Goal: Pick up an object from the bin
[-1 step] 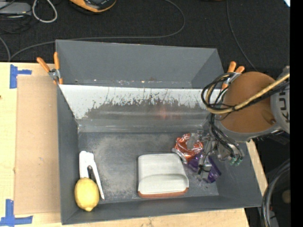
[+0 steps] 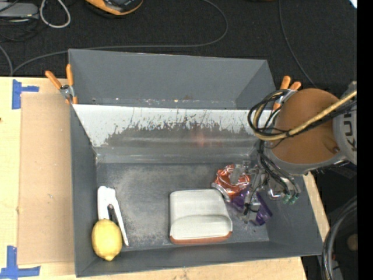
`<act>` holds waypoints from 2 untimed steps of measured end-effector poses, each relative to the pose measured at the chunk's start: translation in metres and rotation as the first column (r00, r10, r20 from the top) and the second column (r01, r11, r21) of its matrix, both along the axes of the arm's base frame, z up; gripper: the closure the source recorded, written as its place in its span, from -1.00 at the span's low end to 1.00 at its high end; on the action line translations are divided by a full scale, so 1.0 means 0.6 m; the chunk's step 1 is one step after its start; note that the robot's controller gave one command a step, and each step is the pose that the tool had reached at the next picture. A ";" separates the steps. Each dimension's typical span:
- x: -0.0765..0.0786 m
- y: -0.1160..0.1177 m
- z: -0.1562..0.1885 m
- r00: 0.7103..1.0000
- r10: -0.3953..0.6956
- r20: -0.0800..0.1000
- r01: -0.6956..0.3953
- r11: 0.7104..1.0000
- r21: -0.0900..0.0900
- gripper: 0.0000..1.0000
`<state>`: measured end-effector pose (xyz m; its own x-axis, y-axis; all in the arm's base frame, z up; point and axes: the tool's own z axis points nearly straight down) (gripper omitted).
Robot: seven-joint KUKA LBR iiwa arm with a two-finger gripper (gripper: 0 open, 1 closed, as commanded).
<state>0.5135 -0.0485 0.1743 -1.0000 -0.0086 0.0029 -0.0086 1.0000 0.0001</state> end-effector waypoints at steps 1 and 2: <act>0.012 -0.025 0.007 1.000 0.026 0.000 -0.026 1.000 0.000 -1.00; 0.009 -0.010 -0.008 1.000 0.022 -0.003 -0.022 1.000 0.002 -1.00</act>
Offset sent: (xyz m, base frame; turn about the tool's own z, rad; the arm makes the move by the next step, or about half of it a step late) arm 0.0056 -0.0063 -0.0037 -0.0201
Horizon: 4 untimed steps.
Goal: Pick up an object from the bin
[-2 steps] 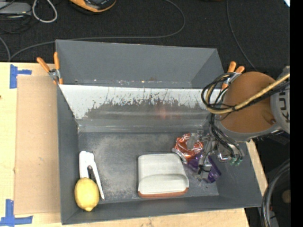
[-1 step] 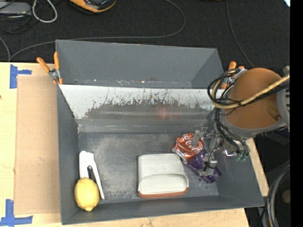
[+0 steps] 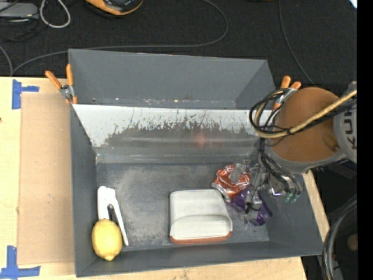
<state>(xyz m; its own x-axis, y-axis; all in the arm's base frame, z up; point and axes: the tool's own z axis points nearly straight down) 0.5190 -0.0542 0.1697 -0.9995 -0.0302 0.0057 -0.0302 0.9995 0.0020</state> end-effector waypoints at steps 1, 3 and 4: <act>0.006 -0.018 -0.003 1.000 0.026 0.002 -0.026 1.000 -0.001 -1.00; -0.003 -0.022 0.059 0.998 0.061 0.001 -0.061 0.998 0.000 -1.00; -0.004 -0.007 0.055 0.999 0.045 0.003 -0.045 0.999 0.000 -1.00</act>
Offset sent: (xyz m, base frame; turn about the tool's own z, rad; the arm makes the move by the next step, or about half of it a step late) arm -0.0103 -0.0099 0.1155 -0.0470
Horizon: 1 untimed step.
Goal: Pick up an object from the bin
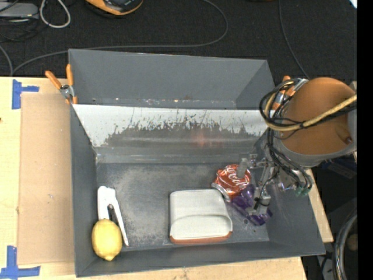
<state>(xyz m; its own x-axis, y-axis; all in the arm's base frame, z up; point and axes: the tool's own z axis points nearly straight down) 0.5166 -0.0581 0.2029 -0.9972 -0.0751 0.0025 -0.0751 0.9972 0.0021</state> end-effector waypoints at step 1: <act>0.061 0.004 -0.124 0.987 0.158 -0.011 -0.158 0.988 0.003 -1.00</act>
Offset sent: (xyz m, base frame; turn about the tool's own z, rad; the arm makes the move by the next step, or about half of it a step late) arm 0.0152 -0.0030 -0.0596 -0.1861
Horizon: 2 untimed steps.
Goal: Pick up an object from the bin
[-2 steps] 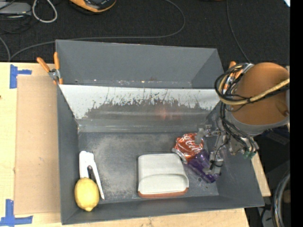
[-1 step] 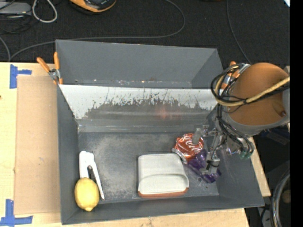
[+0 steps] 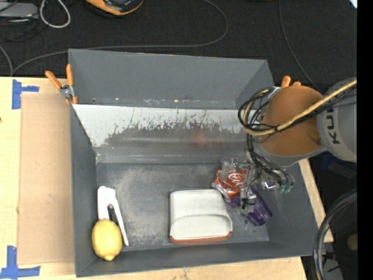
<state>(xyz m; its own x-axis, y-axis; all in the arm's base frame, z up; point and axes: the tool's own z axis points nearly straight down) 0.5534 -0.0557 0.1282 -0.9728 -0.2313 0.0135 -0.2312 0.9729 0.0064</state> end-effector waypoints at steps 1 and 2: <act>-0.035 -0.008 0.025 0.999 0.025 0.019 -0.025 1.000 -0.003 -1.00; -0.009 -0.034 0.033 1.000 0.019 0.006 -0.019 1.000 0.000 -1.00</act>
Offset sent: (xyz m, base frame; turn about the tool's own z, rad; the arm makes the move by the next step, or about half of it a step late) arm -0.0055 -0.0210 0.0203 -0.0224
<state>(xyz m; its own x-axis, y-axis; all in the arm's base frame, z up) 0.5482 -0.0762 0.1481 -0.9682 -0.2499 0.0079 -0.2498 0.9683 0.0052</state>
